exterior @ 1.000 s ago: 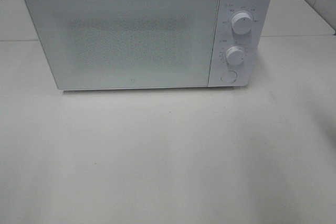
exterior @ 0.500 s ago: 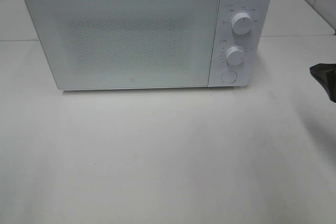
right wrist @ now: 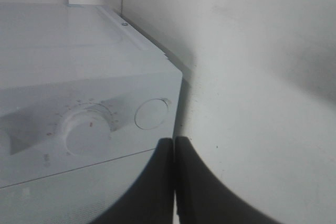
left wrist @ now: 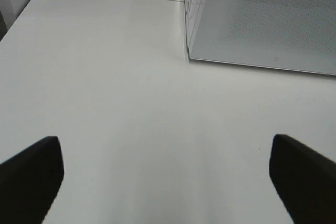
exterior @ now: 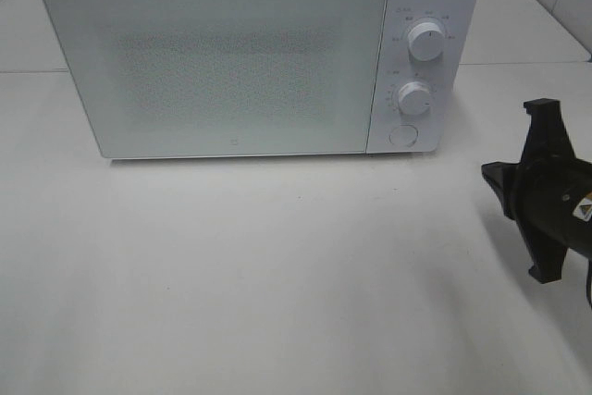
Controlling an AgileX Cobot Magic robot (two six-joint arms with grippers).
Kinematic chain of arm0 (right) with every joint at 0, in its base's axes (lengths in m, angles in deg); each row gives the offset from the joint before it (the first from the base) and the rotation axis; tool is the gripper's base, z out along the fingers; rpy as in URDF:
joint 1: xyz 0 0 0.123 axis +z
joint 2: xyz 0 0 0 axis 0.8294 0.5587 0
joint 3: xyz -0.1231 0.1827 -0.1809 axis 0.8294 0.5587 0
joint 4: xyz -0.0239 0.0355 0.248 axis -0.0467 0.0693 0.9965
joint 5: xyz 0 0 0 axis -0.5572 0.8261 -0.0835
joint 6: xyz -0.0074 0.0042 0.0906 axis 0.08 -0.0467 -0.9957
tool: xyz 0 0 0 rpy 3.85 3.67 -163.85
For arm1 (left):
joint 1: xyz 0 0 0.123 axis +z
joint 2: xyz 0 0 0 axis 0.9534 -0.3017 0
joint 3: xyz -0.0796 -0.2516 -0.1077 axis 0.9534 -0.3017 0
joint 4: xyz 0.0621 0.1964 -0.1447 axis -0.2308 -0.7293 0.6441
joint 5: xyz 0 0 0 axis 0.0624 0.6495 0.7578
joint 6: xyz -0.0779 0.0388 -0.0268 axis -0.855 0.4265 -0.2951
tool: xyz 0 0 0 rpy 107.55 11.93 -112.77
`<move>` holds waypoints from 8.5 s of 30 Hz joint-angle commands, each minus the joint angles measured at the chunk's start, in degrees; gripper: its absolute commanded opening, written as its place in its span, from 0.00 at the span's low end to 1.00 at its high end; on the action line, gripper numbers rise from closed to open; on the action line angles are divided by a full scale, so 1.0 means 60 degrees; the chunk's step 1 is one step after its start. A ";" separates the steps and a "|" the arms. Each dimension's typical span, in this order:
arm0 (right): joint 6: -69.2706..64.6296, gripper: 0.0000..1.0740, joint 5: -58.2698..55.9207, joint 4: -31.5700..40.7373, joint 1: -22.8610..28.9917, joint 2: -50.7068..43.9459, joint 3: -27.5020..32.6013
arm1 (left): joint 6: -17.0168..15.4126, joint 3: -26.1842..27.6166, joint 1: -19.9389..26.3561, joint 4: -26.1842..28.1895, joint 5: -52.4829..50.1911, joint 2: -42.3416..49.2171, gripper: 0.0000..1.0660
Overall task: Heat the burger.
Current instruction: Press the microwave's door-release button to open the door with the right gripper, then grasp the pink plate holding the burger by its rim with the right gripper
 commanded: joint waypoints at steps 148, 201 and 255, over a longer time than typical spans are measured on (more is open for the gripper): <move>0.1385 0.00 0.3275 0.3390 0.0793 0.4316 -0.6875 | -0.0048 0.0000 0.0010 0.0067 -0.0019 0.0067 0.95; 0.0688 0.00 -0.1366 0.1261 0.1050 0.2053 -0.3505 | -0.0038 0.0000 0.0010 0.0067 -0.0019 0.0067 0.95; 1.2042 0.08 -1.0810 -0.3380 0.1050 -0.3629 -0.4144 | -0.0029 0.0000 0.0010 0.0067 -0.0019 0.0067 0.95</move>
